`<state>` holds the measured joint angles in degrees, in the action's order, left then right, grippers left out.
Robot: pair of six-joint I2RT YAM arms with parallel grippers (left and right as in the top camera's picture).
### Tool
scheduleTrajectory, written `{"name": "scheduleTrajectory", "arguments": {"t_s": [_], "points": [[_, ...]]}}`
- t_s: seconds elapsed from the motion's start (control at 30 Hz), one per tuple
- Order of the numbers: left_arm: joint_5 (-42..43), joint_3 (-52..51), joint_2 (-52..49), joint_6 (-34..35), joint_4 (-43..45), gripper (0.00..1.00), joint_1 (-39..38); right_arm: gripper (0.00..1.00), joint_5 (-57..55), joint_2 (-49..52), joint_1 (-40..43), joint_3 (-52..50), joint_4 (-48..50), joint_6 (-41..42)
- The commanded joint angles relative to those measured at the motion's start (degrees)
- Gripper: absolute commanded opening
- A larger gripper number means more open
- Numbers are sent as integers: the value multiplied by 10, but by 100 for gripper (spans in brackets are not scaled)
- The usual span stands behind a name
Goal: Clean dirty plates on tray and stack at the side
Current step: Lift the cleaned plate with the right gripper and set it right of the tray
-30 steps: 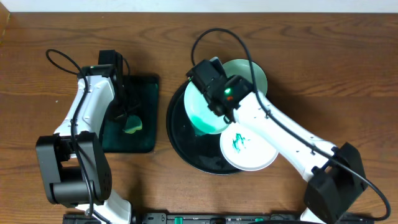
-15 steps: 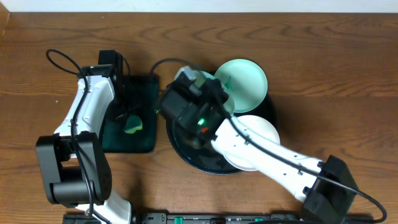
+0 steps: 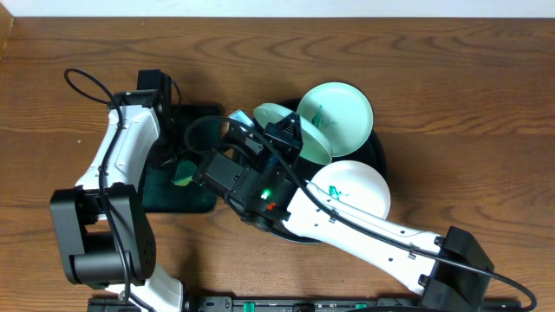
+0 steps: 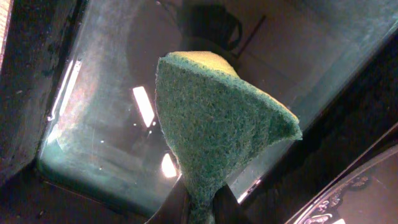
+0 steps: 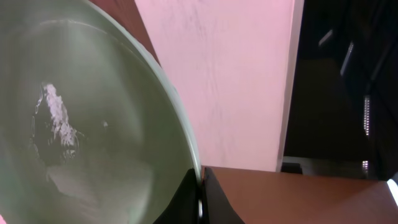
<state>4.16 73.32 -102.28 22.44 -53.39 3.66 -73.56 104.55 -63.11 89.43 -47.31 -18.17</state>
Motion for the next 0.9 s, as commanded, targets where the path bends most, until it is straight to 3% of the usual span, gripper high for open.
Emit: {"name": "scheduleTrajectory", "arguments": {"t_s": [0.0,0.43,0.87], "points": [[-1,-1,-4,-8,-1,8,0,1,-30,-13,-8,15,0,-7],[-1,-1,-4,-10,-1,7,0,1,-26,-13,-14,15,-3,-5],[-1,-1,-4,-14,-4,7,0,1,21,-16,-18,15,-37,54]]}}
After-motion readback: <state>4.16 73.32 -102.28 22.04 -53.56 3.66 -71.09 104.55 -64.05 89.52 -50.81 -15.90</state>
